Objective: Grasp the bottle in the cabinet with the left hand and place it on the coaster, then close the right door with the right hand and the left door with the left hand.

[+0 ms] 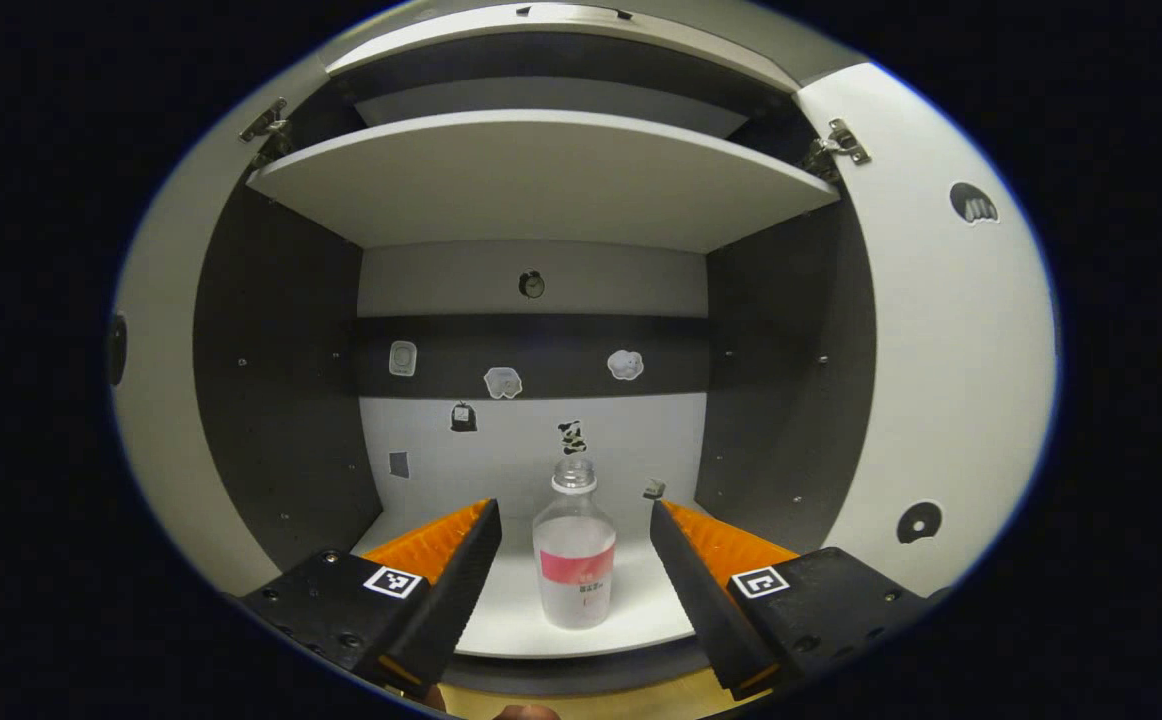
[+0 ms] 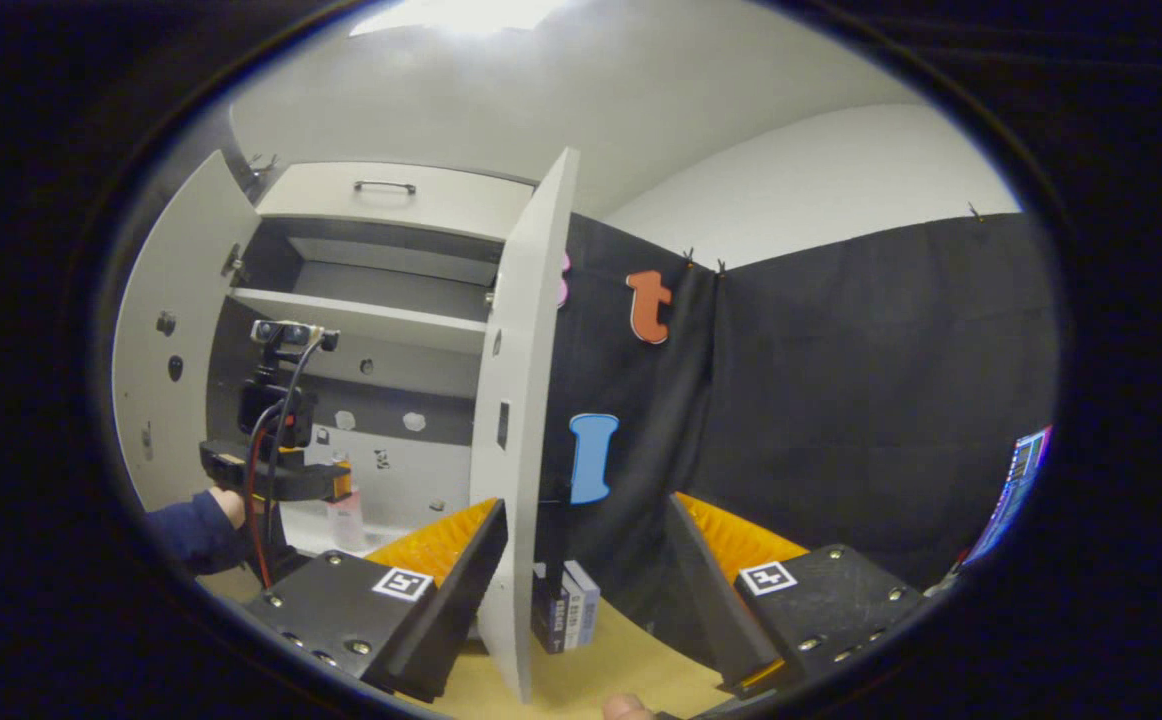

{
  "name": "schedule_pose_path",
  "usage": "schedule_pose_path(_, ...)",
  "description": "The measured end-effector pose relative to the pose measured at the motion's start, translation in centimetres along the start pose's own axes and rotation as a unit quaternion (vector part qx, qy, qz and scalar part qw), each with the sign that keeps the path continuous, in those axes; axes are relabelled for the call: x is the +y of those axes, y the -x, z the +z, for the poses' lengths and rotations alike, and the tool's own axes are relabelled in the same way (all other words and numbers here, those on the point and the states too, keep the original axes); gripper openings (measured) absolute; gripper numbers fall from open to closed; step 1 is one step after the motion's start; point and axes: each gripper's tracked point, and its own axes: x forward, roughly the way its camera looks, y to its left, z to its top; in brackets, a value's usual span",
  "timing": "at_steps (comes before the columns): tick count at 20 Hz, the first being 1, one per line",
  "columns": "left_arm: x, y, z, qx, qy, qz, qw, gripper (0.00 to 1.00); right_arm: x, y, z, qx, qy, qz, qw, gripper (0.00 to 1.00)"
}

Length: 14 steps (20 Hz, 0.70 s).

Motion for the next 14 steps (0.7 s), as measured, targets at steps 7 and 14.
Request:
schedule_pose_path(7,0.2,-5.3,-2.1,0.03,0.01,0.018,0.999,0.97,-3.2,0.3,-1.9,0.029,0.012,-0.048,0.998,0.96)
schedule_pose_path(14,0.2,-7.2,-3.7,0.054,0.003,0.026,0.998,0.79,-5.2,1.0,-3.0,0.042,0.011,-0.075,0.996,0.96)
